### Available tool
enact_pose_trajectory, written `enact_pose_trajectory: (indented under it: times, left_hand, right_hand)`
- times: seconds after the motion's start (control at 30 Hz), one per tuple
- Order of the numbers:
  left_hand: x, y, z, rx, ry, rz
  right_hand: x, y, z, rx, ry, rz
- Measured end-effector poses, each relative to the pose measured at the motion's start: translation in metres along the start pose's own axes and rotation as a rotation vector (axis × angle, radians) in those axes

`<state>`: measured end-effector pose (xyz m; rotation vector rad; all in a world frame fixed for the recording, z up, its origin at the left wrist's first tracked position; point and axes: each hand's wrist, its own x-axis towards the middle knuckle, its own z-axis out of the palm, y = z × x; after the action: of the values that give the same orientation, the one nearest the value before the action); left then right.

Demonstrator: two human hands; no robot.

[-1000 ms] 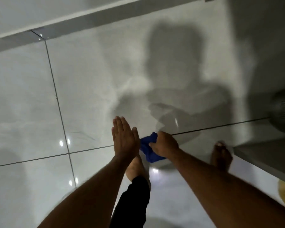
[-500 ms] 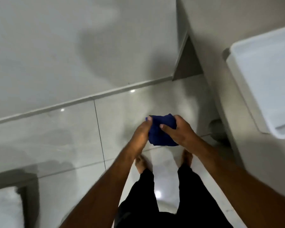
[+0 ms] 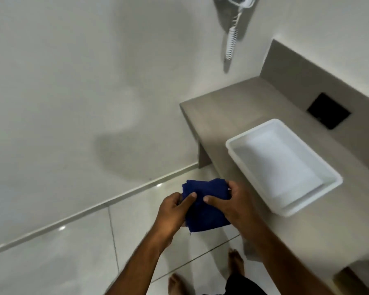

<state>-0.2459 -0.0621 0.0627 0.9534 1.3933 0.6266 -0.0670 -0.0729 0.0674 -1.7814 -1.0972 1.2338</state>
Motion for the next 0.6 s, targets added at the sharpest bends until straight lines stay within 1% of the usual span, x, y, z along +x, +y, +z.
enact_pose_trajectory:
  times: [0.07, 0.1, 0.2, 0.23, 0.33, 0.43, 0.53, 0.6]
  left_hand:
    - [0.005, 0.012, 0.017, 0.002, -0.096, 0.011]
    - [0.008, 0.019, 0.028, 0.024, -0.115, 0.02]
    - [0.023, 0.036, 0.066, 0.058, -0.117, 0.032]
    - [0.028, 0.042, 0.08, 0.068, -0.125, 0.039]
    - [0.049, 0.058, 0.128, 0.142, -0.117, 0.06]
    - [0.07, 0.065, 0.174, 0.244, -0.093, 0.039]
    - [0.089, 0.065, 0.209, 0.425, -0.065, 0.064]
    - [0.098, 0.064, 0.228, 0.65, -0.042, 0.106]
  right_hand:
    - [0.004, -0.004, -0.022, -0.045, 0.014, -0.012]
    - [0.006, -0.006, -0.036, -0.051, 0.006, -0.019]
    - [0.015, -0.006, -0.081, -0.055, -0.025, -0.013]
    - [0.019, -0.005, -0.097, -0.069, -0.009, -0.001]
    - [0.037, 0.007, -0.138, -0.122, 0.16, 0.03]
    - [0.061, 0.024, -0.166, -0.242, 0.303, 0.056]
    - [0.084, 0.045, -0.184, -0.307, 0.333, 0.097]
    - [0.095, 0.058, -0.192, -0.347, 0.306, 0.141]
